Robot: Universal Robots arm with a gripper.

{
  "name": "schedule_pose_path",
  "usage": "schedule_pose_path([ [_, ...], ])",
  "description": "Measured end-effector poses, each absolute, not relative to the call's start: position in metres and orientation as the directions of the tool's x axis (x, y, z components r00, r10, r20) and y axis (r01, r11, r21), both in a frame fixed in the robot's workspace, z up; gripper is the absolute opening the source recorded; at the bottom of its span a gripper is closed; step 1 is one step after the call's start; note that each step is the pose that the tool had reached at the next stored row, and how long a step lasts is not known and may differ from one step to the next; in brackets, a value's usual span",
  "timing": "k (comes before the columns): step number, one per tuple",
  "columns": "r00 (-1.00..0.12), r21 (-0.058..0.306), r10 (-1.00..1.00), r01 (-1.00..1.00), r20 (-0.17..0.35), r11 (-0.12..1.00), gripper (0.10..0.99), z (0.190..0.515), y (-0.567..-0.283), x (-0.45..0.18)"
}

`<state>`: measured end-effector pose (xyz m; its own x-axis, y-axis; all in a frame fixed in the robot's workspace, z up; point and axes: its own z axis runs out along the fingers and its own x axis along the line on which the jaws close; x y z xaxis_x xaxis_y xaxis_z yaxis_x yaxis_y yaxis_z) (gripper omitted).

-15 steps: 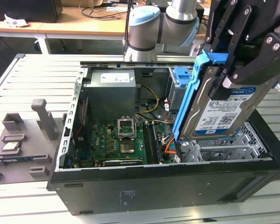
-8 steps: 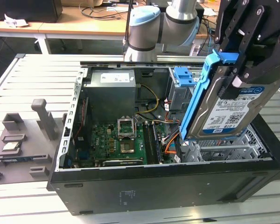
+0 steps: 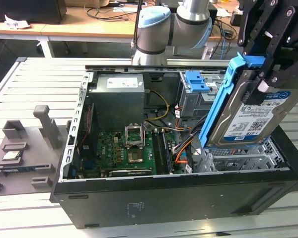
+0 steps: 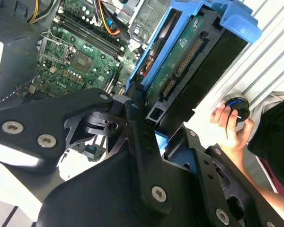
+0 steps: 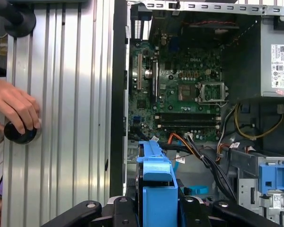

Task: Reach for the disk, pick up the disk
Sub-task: 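Pick up the disk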

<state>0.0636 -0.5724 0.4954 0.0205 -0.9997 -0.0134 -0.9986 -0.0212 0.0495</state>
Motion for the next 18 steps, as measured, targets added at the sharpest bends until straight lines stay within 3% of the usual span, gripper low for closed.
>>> schedule_pose_path([
  [18,0.020,0.050,-1.000,-0.999,-0.006,-0.021,0.365,0.462,-0.550,0.090],
])
